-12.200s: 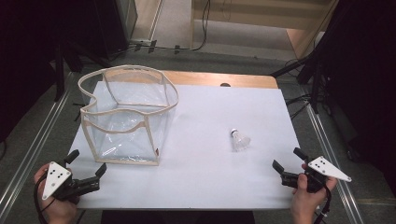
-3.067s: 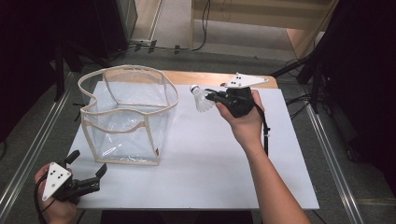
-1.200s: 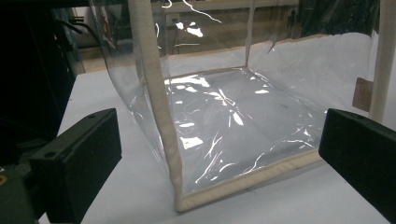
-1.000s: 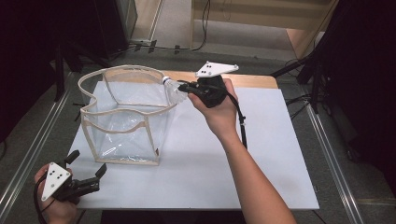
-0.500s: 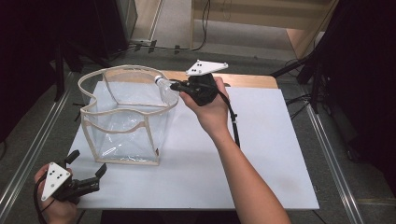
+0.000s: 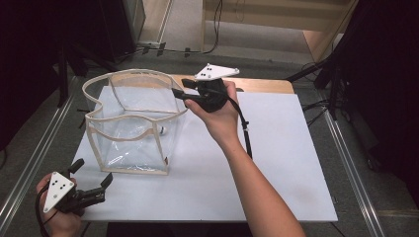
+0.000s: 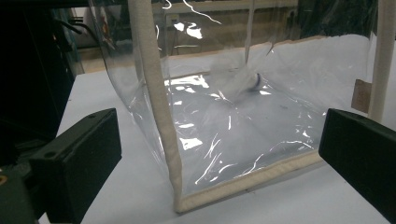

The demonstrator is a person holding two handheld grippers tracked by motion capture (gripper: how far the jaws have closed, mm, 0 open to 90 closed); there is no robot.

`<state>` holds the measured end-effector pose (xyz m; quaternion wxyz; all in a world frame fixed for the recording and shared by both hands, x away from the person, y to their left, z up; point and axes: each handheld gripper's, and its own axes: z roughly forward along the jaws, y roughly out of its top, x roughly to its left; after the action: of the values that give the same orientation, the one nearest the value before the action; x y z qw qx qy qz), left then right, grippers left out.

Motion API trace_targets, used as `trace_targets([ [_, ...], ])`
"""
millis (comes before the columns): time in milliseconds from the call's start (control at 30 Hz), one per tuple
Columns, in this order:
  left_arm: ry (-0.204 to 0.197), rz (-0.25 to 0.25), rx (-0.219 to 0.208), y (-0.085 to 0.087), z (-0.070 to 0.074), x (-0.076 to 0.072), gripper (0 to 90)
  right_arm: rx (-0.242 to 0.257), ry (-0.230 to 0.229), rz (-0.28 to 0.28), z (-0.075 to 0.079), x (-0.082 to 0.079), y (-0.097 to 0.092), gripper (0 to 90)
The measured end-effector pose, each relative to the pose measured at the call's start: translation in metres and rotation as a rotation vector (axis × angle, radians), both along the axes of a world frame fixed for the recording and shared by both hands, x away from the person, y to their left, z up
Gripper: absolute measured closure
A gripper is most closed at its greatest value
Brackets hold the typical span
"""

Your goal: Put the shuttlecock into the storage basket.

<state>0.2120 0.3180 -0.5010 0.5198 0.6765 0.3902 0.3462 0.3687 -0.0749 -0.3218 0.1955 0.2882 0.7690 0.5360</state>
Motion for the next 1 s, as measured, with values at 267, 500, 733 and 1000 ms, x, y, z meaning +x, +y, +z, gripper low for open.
trace_targets([
  [267, 0.001, -0.002, 0.006, 0.0, 0.0, 0.0, 0.0, 0.001, 0.005, -0.008, -0.001, -0.007, -0.015, 11.1],
  [500, 0.0, -0.001, 0.005, -0.001, 0.0, 0.0, 0.0, 0.005, 0.002, 0.015, -0.005, -0.015, -0.029, 0.0],
  [733, 0.001, 0.0, 0.006, 0.0, 0.0, 0.0, 0.0, 0.013, -0.001, 0.016, -0.012, -0.023, -0.044, 0.0],
  [1000, 0.0, -0.001, 0.006, 0.0, 0.0, 0.0, 0.0, 0.019, -0.009, -0.008, -0.017, -0.032, -0.061, 0.0],
])
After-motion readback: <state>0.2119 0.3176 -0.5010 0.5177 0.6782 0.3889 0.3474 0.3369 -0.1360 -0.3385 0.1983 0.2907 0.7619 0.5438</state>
